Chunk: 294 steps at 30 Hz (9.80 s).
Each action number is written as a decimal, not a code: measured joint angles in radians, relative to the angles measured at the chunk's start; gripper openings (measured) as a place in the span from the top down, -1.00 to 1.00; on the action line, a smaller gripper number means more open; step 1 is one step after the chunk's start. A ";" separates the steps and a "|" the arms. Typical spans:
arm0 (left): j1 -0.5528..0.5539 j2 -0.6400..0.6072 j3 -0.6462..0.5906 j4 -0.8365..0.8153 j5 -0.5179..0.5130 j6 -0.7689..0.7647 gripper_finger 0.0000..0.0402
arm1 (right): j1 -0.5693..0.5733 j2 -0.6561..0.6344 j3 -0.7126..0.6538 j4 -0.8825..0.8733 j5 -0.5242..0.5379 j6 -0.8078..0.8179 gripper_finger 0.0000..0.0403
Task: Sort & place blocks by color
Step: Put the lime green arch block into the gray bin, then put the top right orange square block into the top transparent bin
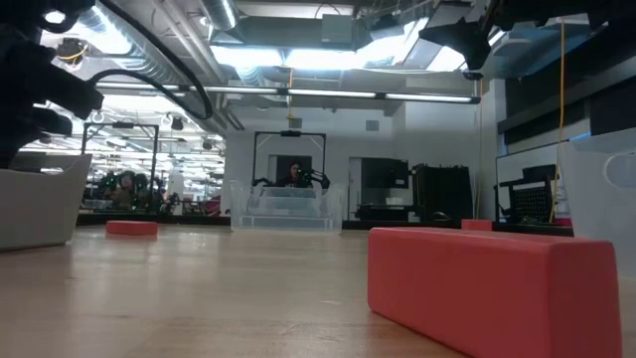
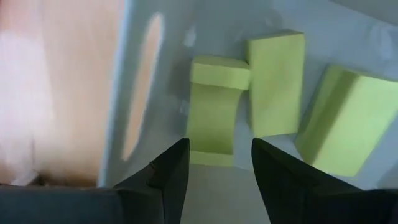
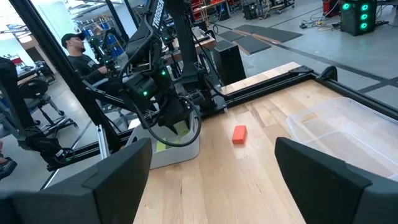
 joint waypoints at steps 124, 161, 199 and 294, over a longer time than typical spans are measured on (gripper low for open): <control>0.412 -0.308 -0.196 1.642 -0.210 0.436 0.17 | -0.124 0.828 0.302 -0.903 0.258 1.108 -0.13; 0.412 -0.308 -0.195 1.642 -0.260 0.436 0.17 | 0.138 0.262 0.151 -0.947 0.252 0.715 0.32; 0.401 -0.308 -0.195 1.643 -0.247 0.315 0.17 | 0.110 0.316 0.271 0.065 0.103 0.183 0.32; 0.401 -0.317 -0.196 1.863 -0.150 0.296 0.17 | -0.290 1.151 0.752 -0.321 0.218 0.344 -0.13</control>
